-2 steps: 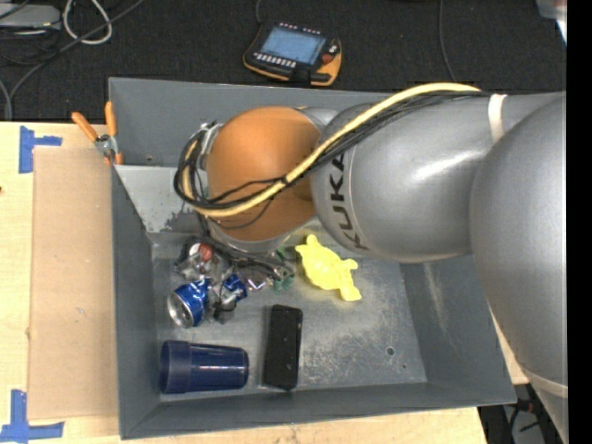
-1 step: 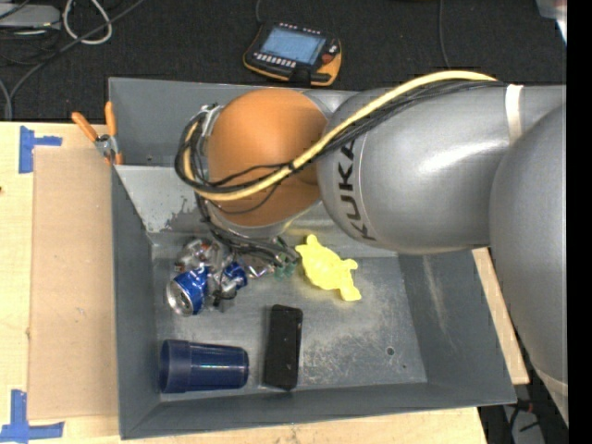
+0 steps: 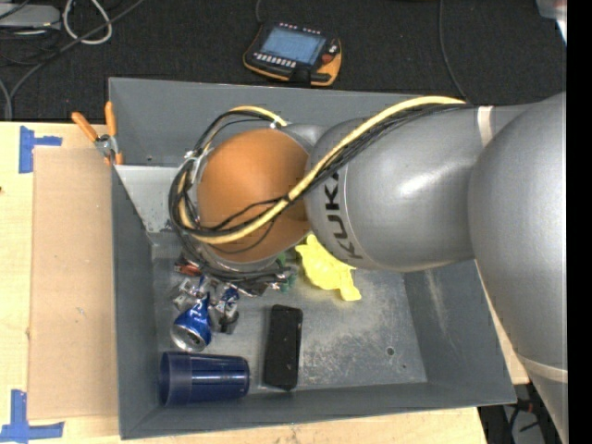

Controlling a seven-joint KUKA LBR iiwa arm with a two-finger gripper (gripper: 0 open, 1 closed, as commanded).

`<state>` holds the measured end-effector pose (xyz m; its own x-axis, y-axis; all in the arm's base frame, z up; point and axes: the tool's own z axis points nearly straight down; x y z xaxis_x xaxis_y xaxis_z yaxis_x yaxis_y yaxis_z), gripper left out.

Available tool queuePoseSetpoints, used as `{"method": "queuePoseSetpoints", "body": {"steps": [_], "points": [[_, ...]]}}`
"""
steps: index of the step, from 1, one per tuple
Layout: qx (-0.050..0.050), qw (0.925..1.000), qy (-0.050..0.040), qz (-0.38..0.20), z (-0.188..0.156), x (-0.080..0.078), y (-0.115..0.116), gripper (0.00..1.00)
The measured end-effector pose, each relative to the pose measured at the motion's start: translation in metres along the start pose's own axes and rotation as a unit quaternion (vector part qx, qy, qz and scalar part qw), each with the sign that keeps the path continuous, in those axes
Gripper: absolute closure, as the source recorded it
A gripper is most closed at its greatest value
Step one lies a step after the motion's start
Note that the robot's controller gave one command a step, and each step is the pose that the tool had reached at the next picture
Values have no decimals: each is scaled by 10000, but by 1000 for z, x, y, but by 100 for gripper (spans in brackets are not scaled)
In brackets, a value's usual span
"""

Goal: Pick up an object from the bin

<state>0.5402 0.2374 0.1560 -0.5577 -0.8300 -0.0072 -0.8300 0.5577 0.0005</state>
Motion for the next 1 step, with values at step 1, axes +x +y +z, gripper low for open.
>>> {"method": "queuePoseSetpoints", "body": {"steps": [1], "points": [[6, 9851, -23, 1719, -99, 5, -6, 100]]}}
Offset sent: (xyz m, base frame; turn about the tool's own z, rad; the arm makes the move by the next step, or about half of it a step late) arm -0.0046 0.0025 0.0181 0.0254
